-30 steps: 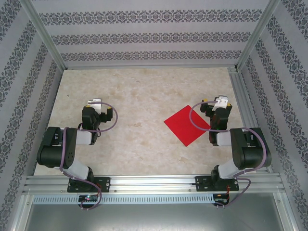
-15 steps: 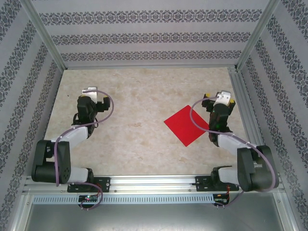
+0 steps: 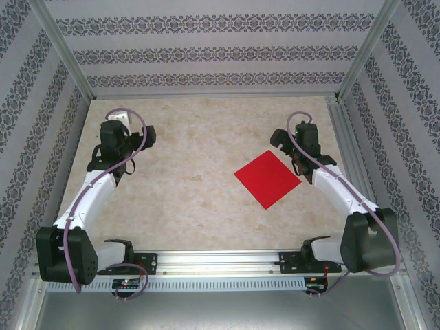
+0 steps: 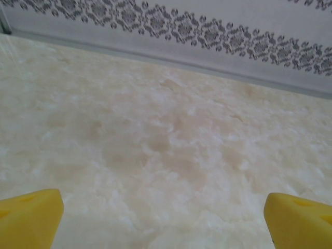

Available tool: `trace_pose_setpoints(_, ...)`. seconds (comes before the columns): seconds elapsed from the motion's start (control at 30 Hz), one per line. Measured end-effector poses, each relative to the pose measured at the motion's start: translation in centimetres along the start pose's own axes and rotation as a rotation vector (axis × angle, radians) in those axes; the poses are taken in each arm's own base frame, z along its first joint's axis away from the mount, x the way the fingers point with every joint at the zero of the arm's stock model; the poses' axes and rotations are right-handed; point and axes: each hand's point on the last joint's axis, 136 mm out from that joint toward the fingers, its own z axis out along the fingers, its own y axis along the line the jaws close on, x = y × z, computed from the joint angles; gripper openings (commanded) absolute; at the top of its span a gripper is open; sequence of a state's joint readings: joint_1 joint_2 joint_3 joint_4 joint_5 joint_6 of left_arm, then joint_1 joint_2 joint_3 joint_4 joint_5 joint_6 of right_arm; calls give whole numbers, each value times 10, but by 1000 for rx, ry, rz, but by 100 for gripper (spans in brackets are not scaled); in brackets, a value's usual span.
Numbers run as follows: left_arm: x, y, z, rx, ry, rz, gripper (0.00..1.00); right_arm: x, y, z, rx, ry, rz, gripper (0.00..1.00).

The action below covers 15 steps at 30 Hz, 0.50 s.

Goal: Fold a paper plane with a square sheet of paper (pick it up from the middle)
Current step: Rotate the square sheet of paper at the center of the table.

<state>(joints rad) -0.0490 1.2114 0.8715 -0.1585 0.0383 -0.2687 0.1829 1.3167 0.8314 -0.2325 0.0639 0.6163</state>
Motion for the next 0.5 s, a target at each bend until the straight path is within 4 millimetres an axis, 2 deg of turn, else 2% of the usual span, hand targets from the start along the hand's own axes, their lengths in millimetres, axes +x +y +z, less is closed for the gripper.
trace_pose_setpoints(0.07, 10, -1, 0, 9, 42, -10, 100, 28, -2, 8, 27, 99, 37, 98)
trace_pose_setpoints(0.17, 20, -1, -1, 13, 90, -18, 100, 55, -5, 16, 63, 186, 75, 98)
trace_pose_setpoints(0.33, 21, -5, -3, 27, 122, -21, 100, 80, -14, 26, 135, 268, 115, 98)
trace_pose_setpoints(0.5, 25, -8, -3, 45, 145, -24, 100, 90, -19, 42, 196, 319, 128, 98)
